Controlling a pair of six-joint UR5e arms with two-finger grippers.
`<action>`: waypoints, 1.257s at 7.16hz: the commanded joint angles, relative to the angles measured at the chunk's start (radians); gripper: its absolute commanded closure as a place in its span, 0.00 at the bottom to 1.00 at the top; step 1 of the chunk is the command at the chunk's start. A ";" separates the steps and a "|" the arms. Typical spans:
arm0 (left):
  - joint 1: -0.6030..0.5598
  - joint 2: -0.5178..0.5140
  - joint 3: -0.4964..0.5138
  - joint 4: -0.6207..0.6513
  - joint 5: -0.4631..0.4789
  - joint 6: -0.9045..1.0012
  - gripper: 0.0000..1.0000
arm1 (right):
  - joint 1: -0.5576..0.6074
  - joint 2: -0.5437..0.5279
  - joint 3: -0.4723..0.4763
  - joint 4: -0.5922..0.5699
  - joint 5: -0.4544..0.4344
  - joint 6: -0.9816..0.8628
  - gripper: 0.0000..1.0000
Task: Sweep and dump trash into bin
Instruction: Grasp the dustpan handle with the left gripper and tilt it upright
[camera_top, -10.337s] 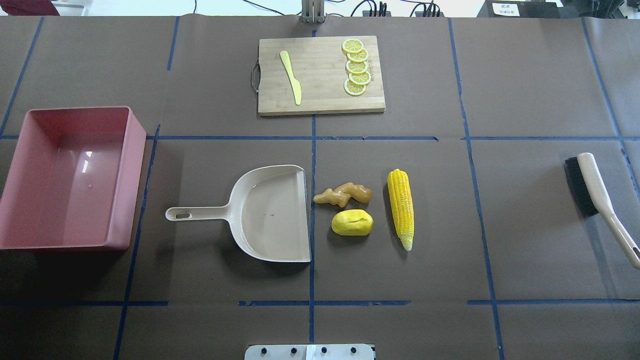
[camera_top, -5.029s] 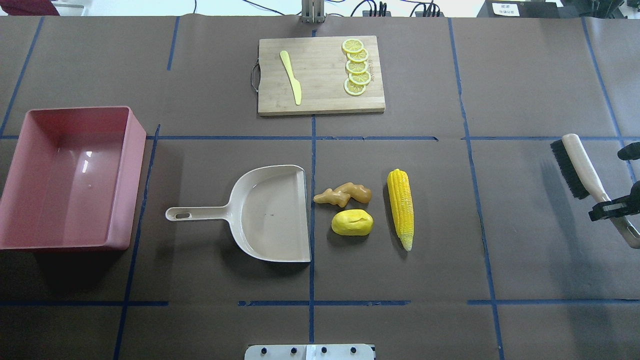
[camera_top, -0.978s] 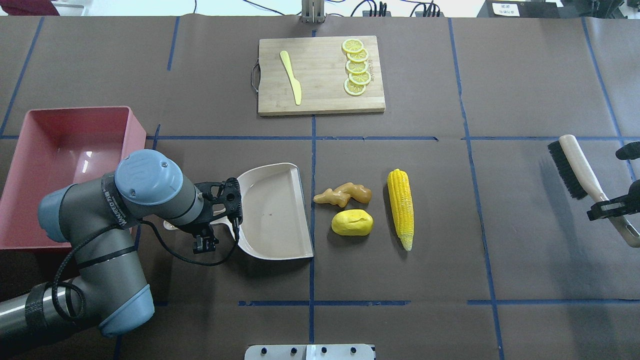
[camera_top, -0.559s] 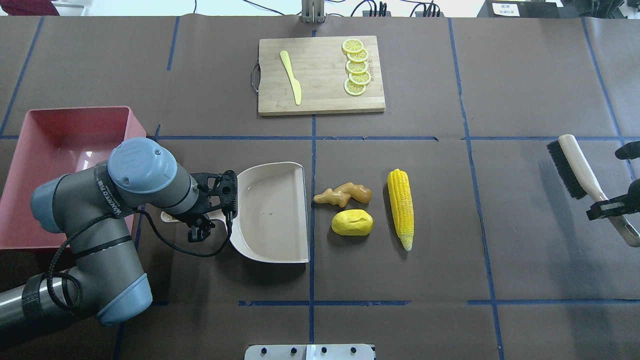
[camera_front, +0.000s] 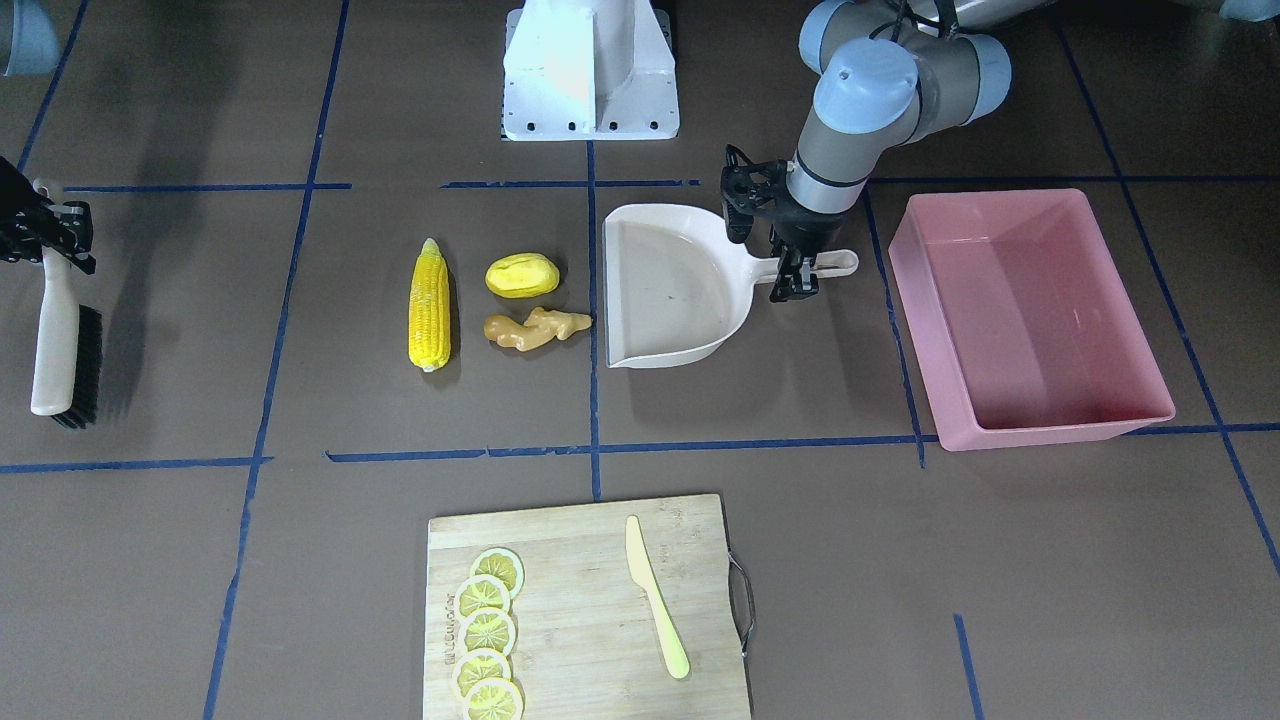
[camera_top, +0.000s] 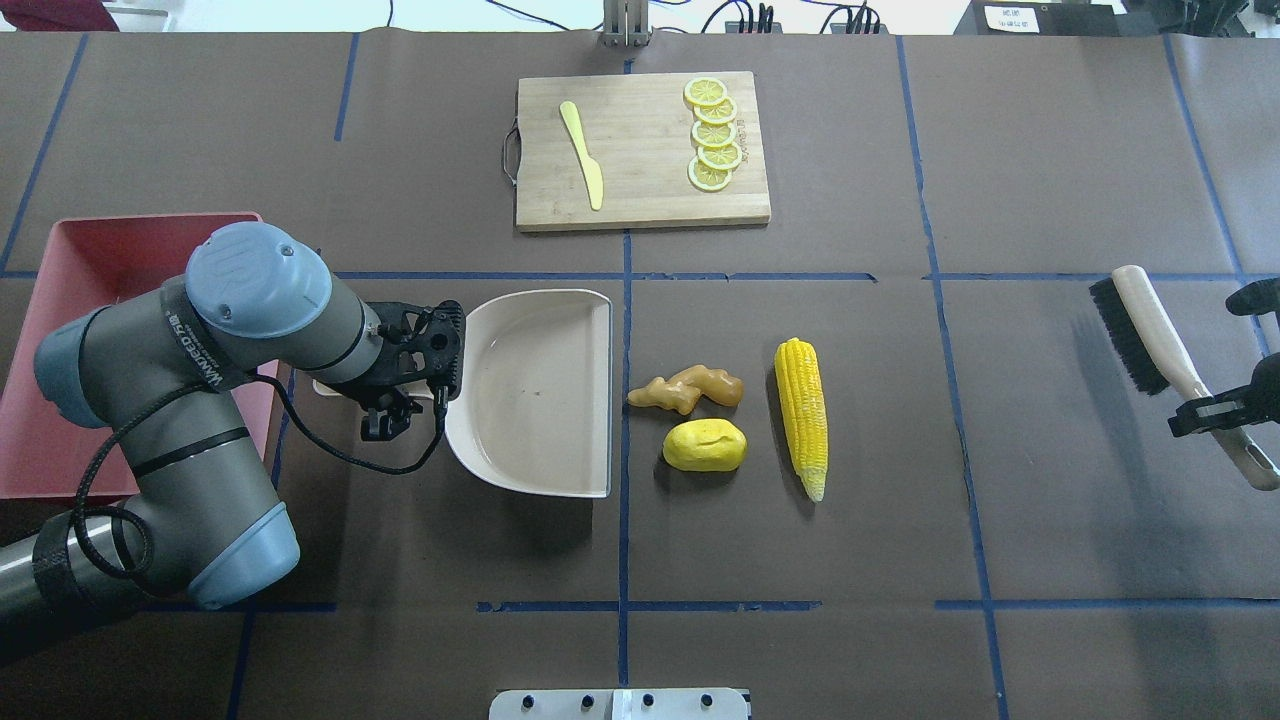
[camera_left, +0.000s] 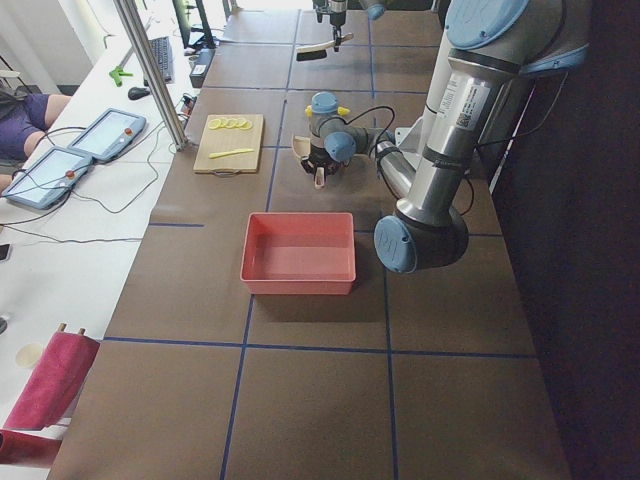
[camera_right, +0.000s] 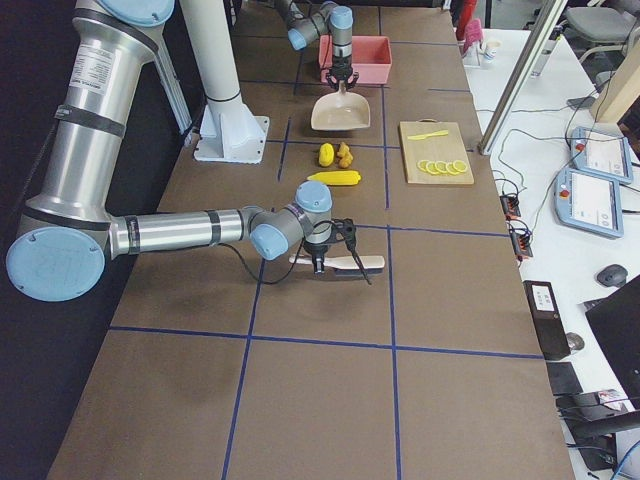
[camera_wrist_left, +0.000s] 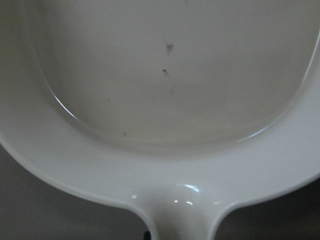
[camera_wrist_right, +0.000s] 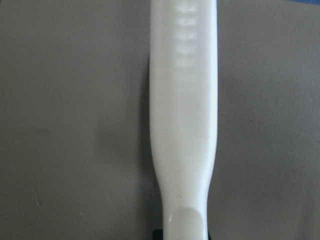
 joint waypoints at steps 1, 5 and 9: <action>-0.008 -0.068 -0.001 0.135 0.003 0.000 1.00 | 0.000 0.002 0.000 0.000 0.002 0.002 1.00; 0.024 -0.087 0.028 0.200 0.054 0.024 1.00 | 0.000 0.002 0.000 0.001 0.002 0.002 1.00; 0.036 -0.136 0.082 0.246 0.080 0.078 1.00 | 0.002 0.000 0.000 0.000 0.002 0.002 1.00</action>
